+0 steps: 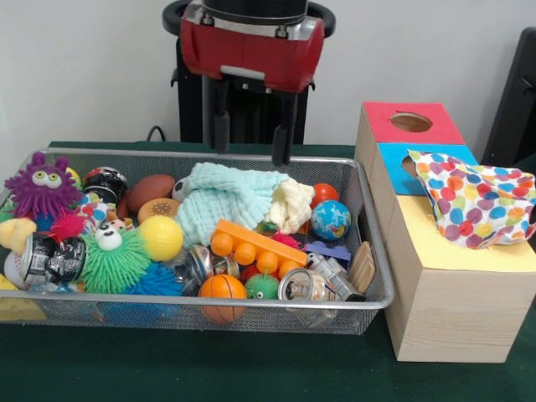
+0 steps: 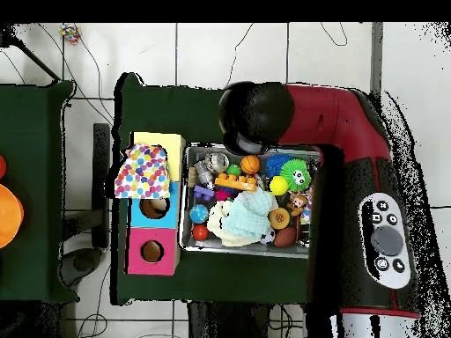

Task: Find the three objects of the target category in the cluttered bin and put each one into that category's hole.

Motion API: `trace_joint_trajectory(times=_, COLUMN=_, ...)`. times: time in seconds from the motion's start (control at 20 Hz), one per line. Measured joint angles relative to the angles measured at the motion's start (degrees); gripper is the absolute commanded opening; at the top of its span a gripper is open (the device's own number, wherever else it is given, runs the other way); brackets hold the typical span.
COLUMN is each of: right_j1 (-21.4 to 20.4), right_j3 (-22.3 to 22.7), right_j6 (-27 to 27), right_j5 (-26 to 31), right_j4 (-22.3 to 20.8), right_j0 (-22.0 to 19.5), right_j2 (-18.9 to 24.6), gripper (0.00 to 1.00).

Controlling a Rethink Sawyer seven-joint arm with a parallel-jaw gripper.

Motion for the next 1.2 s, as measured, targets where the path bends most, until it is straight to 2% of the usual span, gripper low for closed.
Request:
trace_joint_trajectory(times=0.1, right_j1=0.4, right_j3=0.3, right_j6=0.0, right_j5=-0.5, right_j4=0.0, right_j0=-1.6, right_j2=1.0, gripper=1.0)
trace_joint_trajectory(times=0.65, right_j1=0.6, right_j3=2.8, right_j6=0.0, right_j5=-1.9, right_j4=-0.3, right_j0=-4.4, right_j2=1.9, gripper=1.0)
trace_joint_trajectory(times=0.95, right_j1=0.0, right_j3=5.9, right_j6=0.0, right_j5=-6.1, right_j4=-1.8, right_j0=-5.3, right_j2=2.7, gripper=1.0)
trace_joint_trajectory(times=1.0, right_j1=-0.2, right_j3=7.4, right_j6=0.0, right_j5=-8.6, right_j4=-2.6, right_j0=-5.8, right_j2=3.1, gripper=1.0)
trace_joint_trajectory(times=1.2, right_j1=-0.7, right_j3=9.5, right_j6=0.0, right_j5=-12.0, right_j4=-3.6, right_j0=-6.7, right_j2=3.9, gripper=1.0)
